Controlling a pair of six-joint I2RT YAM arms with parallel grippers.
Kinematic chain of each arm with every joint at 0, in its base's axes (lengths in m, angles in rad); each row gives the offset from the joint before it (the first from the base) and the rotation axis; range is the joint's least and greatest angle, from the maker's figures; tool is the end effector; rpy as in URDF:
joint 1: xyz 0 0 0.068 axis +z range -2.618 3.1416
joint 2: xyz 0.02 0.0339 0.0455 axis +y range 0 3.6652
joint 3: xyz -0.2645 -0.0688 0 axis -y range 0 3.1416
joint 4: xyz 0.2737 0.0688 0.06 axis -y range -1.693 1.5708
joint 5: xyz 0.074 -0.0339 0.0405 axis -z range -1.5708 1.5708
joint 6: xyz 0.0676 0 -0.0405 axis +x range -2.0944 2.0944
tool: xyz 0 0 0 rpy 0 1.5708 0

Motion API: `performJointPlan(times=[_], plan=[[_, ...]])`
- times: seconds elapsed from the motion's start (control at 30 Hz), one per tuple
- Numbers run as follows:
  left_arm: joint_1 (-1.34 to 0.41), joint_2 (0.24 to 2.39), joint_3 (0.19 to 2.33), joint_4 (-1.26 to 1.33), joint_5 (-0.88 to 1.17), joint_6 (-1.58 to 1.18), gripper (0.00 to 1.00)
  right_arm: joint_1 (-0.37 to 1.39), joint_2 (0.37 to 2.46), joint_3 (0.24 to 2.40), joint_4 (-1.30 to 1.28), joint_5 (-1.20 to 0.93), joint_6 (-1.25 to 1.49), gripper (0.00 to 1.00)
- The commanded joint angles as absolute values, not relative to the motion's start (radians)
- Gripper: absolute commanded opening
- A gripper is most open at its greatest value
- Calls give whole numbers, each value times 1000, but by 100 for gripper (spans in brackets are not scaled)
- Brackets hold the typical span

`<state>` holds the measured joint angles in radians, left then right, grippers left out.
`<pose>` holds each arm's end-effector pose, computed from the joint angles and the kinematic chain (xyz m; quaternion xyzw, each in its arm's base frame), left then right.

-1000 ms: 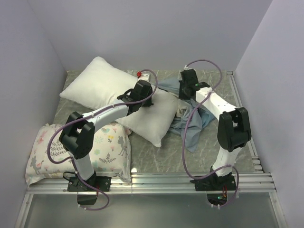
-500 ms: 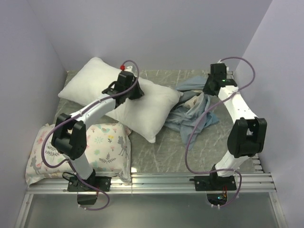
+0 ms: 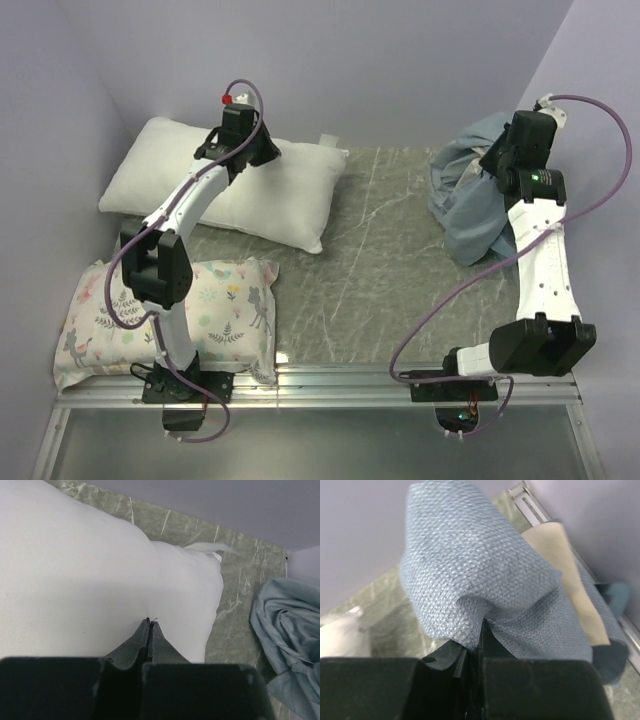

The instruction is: Remove the pillowcase from the pillow

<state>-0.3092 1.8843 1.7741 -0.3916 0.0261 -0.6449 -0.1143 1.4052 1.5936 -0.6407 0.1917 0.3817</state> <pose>0.4799 -0.1551 0.3265 -0.1372 0.8495 -0.2439 0.4473 0.3564 -0.0539 0.4232 0.2563 0.8055 -0.0100 0.5342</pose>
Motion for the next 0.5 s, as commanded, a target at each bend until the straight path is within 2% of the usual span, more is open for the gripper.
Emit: performJointPlan(times=[0.0, 0.3, 0.33, 0.4, 0.43, 0.47], plan=[[-319, 1910, 1836, -390, 72, -655, 0, -62, 1371, 1571, -609, 144, 396, 0], [-371, 1977, 1780, -321, 121, -664, 0, 47, 1532, 1342, -471, 107, 420, 0], [-376, 1964, 1767, -299, 121, -661, 3, 52, 1551, 1315, -451, 91, 423, 0], [-380, 1938, 1728, -282, 103, -655, 13, 66, 1546, 1208, -364, 28, 433, 10], [-382, 1906, 1711, -269, 92, -644, 24, 74, 1539, 1174, -339, 35, 437, 18], [-385, 1890, 1700, -262, 72, -638, 27, 84, 1537, 1125, -322, 44, 439, 28]])
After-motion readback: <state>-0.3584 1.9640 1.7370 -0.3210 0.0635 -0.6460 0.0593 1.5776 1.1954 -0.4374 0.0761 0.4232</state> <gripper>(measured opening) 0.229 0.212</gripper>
